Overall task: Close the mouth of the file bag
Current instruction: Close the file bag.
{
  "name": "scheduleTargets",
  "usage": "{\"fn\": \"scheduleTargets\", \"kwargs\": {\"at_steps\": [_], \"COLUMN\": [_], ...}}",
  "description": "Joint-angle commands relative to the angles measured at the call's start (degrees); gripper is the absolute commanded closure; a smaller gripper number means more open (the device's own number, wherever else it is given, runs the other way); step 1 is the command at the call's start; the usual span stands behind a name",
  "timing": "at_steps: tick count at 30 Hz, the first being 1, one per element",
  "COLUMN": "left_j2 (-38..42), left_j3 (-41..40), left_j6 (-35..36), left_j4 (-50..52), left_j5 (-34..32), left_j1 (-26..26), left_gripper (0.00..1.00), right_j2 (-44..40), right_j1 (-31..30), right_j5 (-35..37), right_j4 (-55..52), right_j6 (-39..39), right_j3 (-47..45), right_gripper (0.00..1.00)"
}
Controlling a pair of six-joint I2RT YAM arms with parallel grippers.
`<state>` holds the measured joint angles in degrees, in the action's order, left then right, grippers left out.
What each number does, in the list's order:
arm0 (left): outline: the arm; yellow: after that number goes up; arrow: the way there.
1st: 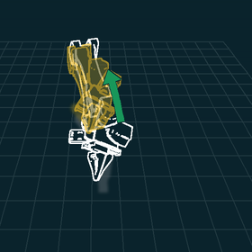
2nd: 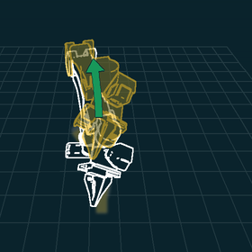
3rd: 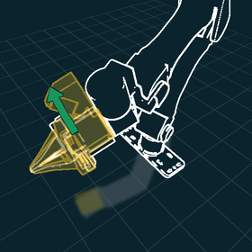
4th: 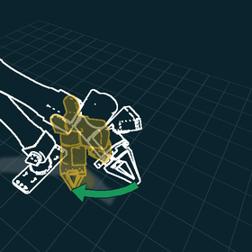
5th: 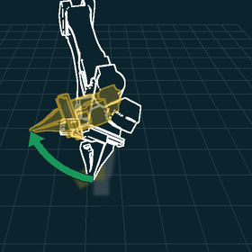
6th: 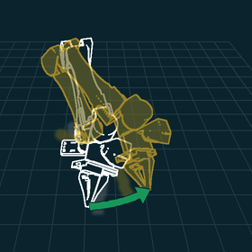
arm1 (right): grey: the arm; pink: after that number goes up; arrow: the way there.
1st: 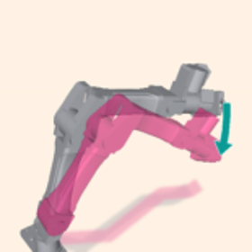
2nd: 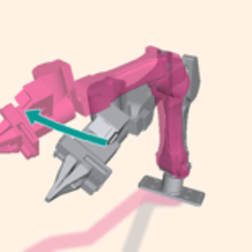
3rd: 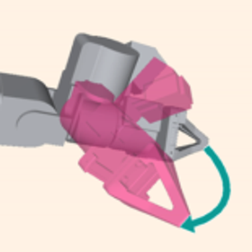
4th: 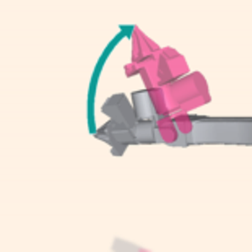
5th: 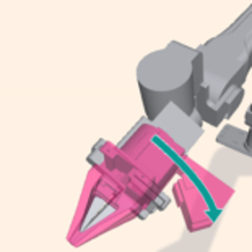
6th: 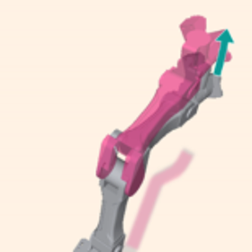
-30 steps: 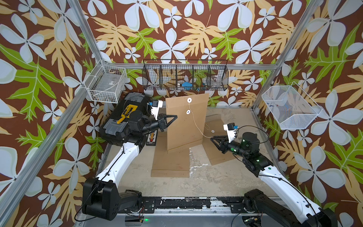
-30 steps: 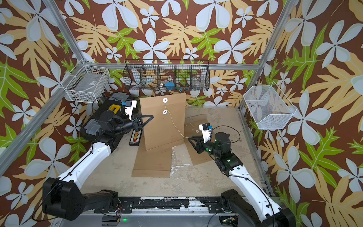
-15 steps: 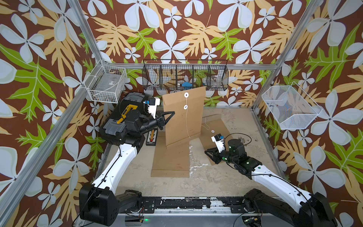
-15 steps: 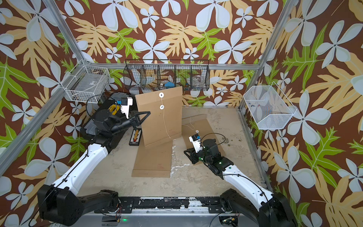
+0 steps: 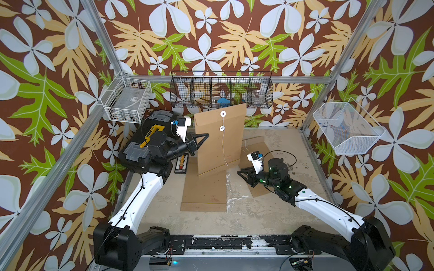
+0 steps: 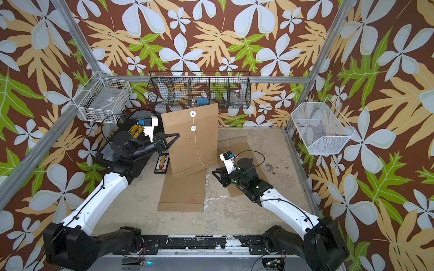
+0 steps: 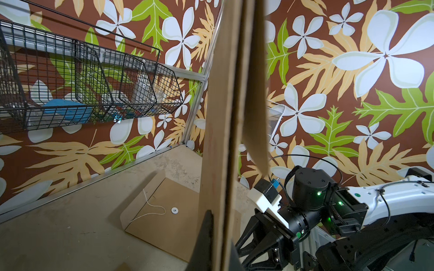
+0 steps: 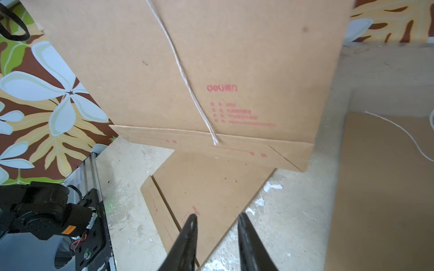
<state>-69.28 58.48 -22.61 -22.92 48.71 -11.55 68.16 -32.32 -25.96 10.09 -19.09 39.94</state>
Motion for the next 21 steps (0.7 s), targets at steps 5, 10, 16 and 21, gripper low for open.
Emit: {"fn": "scheduleTargets", "kwargs": {"at_steps": [5,10,16,21], "left_j2": [0.4,0.6,1.1,1.2], "left_j3": [-0.6,0.1,1.0,1.4], "left_j6": [-0.6,-1.0,-1.3,-1.4], "left_j4": [-0.8,-0.8,-0.4,-0.1], "left_j5": [1.3,0.8,0.3,0.0], "left_j1": [-1.9,-3.1,-4.4,-4.6], "left_gripper": [1.00,1.00,1.00,1.00], "right_j2": [7.6,11.8,13.9,14.6], "right_j1": [-2.8,-3.0,-3.0,-3.0], "right_j5": [1.1,0.1,-0.3,-0.2], "right_j4": [4.7,5.6,8.7,9.8], "right_j6": [-1.0,-1.3,-3.0,-3.6], "right_j3": [6.2,8.7,9.7,10.1], "right_gripper": [0.68,0.70,0.72,0.76]}}
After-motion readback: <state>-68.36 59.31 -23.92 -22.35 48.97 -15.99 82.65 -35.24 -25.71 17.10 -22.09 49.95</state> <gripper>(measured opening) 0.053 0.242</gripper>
